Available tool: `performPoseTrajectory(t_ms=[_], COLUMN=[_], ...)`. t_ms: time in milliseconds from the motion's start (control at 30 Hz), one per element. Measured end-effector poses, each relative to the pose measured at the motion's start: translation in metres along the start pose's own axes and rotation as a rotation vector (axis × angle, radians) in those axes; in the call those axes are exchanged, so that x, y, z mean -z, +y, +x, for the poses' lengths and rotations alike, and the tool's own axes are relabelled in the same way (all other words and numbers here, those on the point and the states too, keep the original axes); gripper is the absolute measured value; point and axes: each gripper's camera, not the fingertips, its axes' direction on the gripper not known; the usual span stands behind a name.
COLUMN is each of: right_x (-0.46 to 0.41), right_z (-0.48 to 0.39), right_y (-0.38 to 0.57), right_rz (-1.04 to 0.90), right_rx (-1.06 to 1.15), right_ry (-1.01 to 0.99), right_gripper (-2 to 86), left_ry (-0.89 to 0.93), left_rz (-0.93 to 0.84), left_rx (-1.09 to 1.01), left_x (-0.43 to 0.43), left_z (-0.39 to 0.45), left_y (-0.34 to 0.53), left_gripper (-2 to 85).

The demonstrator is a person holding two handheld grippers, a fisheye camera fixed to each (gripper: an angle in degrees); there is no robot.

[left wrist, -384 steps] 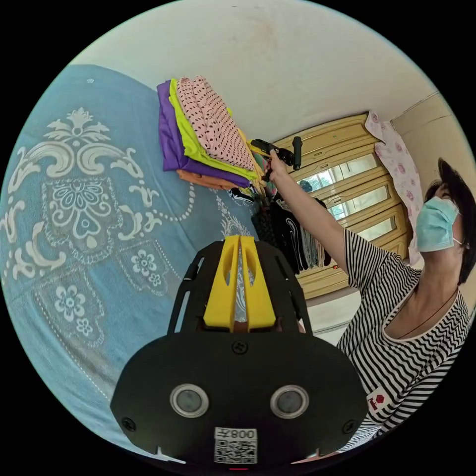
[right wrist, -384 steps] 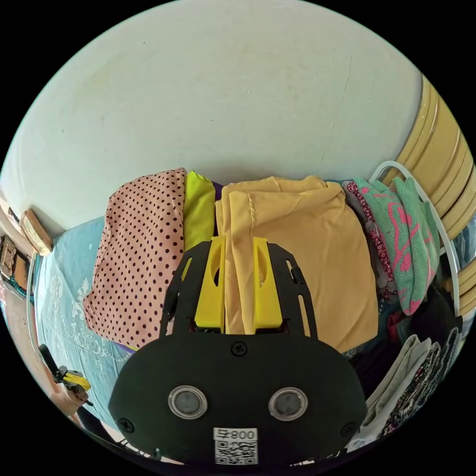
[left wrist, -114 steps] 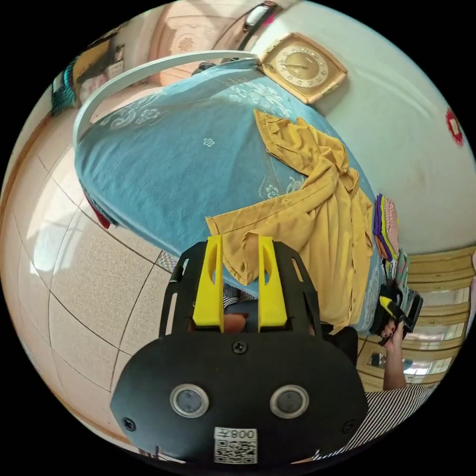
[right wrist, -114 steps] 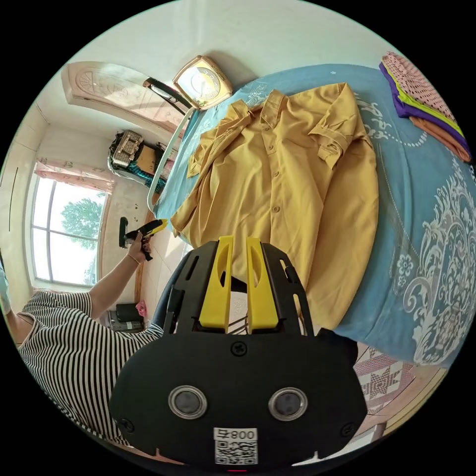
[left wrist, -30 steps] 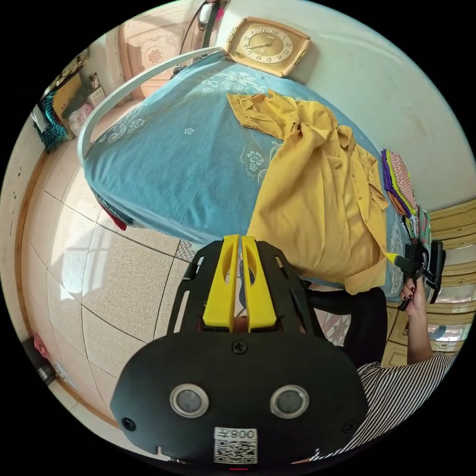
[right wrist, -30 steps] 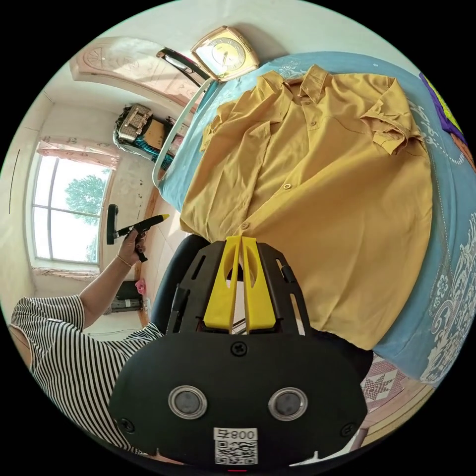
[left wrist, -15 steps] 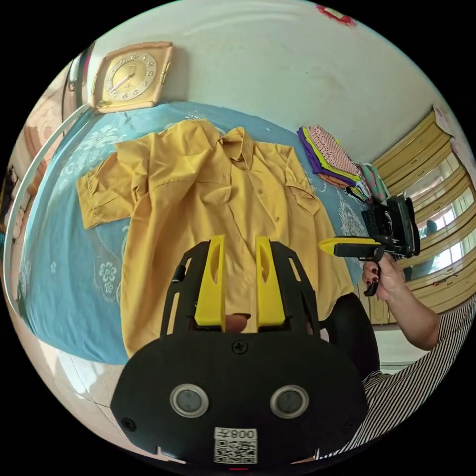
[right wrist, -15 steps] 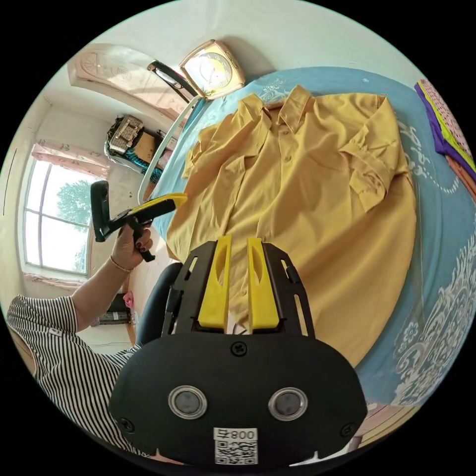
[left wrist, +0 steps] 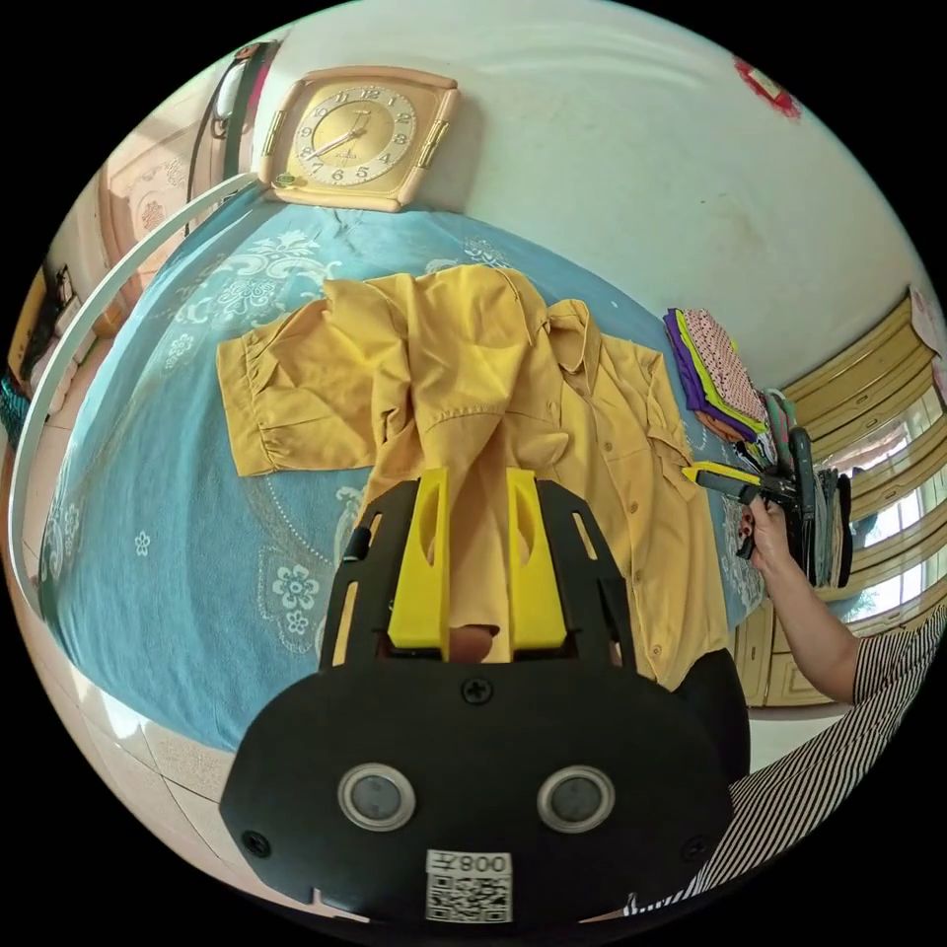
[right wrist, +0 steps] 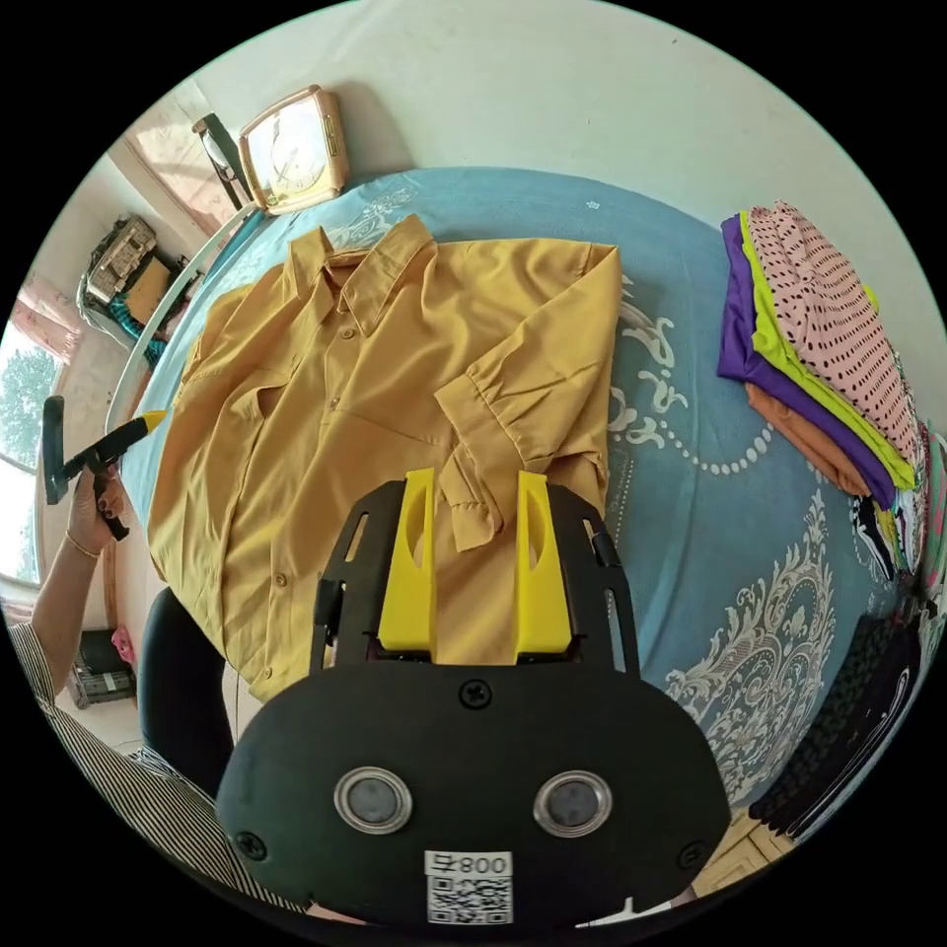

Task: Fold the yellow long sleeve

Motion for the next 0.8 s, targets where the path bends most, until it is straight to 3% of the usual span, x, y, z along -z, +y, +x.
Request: performPoseTrajectory(t_ms=[133, 300, 467, 667, 800], right_x=[0.016, 0.080, 0.149, 0.139, 0.144], right_z=[-0.004, 0.027, 0.135, 0.226, 0.209], right_y=[-0.010, -0.021, -0.016, 0.028, 0.042], right_rz=[0.024, 0.103, 0.199, 0.108, 0.181], right_rx=[-0.016, -0.029, -0.305, -0.634, -0.595], right_ry=[0.101, 0.126, 0.139, -0.010, -0.123], right_gripper=[2.3, 0.7, 0.6, 1.8, 3.4], left_ry=[0.029, 0.057, 0.048, -0.003, -0.077], left_rz=[-0.011, 0.016, 0.037, 0.014, 0.021], left_rx=[-0.034, -0.055, -0.041, 0.014, 0.074], left_x=[-0.008, -0.004, 0.011, 0.031, 0.053], left_z=[0.019, 0.034, 0.031, 0.014, -0.006], left_y=[-0.014, -0.036, -0.050, -0.053, -0.055], left_gripper=[8.2, 7.5, 7.3, 7.4, 8.1])
